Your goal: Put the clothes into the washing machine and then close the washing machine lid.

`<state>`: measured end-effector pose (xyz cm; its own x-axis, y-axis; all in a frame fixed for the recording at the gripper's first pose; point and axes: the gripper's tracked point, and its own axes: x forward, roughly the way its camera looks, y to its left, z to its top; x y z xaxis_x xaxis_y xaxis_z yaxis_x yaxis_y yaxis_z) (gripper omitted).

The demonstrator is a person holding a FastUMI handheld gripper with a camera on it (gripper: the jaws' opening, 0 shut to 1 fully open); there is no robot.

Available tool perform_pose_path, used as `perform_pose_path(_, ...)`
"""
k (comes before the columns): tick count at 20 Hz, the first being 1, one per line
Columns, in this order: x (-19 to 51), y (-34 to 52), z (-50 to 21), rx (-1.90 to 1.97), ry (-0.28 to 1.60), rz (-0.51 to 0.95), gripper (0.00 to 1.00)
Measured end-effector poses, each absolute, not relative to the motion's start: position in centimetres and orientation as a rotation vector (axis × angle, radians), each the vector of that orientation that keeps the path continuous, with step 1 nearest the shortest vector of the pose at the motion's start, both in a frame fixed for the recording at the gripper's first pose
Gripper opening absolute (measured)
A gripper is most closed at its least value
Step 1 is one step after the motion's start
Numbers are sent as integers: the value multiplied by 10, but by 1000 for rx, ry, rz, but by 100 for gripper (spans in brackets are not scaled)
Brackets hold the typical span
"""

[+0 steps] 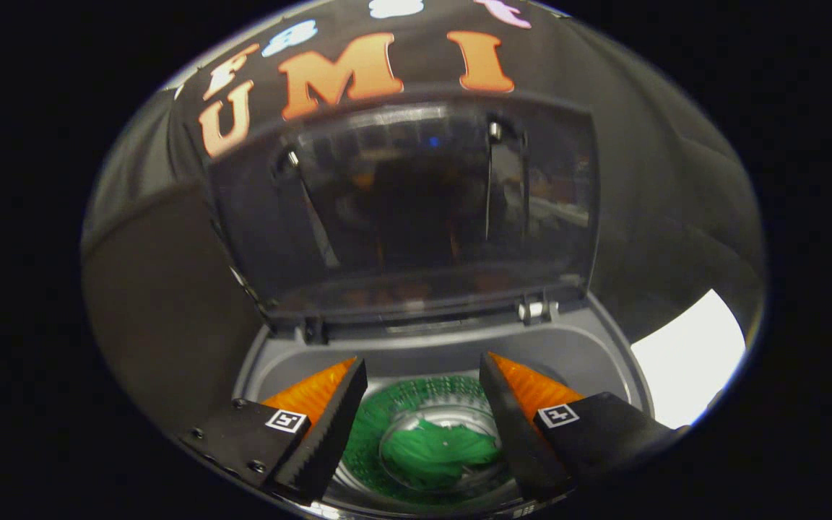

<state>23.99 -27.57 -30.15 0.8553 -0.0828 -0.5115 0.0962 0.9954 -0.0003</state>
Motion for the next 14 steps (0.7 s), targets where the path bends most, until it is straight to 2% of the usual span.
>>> perform_pose_path(2, 235, -268, -246, 14, 403, -68, 99)
perform_pose_path(6, 228, -249, -157, 30, 273, -21, 99)
perform_pose_path(10, 254, -256, -113, 28, 228, -44, 99)
perform_pose_path(14, 295, -268, -105, 66, 231, -89, 99)
